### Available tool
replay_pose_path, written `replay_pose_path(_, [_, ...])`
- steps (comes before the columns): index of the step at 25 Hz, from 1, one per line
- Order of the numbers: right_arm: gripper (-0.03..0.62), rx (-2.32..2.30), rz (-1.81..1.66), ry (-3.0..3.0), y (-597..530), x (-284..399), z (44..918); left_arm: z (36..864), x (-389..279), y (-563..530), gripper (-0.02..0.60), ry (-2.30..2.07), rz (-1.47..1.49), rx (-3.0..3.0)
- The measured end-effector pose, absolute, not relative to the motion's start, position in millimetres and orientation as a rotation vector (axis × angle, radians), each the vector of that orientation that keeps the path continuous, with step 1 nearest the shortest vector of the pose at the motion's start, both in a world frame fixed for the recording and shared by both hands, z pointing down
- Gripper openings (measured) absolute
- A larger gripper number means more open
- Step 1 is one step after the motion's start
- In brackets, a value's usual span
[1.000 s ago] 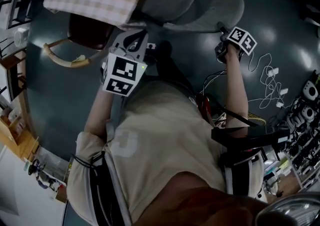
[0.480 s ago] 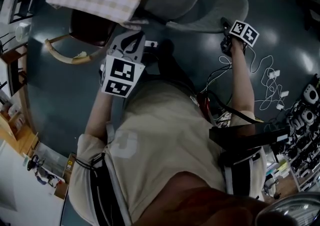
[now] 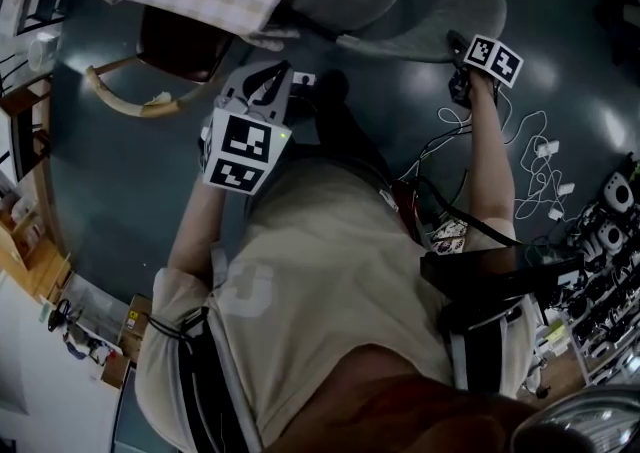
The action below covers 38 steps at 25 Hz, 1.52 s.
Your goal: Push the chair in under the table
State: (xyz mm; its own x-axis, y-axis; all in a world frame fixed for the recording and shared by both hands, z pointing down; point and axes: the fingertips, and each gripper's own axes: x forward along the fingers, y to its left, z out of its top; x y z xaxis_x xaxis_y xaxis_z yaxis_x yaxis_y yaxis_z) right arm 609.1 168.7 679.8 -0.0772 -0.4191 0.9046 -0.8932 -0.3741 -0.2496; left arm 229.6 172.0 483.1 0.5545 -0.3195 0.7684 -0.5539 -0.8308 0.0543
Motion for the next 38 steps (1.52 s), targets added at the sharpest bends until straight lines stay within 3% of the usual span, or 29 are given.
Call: replay_pose_path(38, [0.236, 1.688, 1.303, -1.393, 177.0, 611.1, 684.3, 496.6, 248.6, 193.3, 0.009, -0.693, 1.177, 2.49])
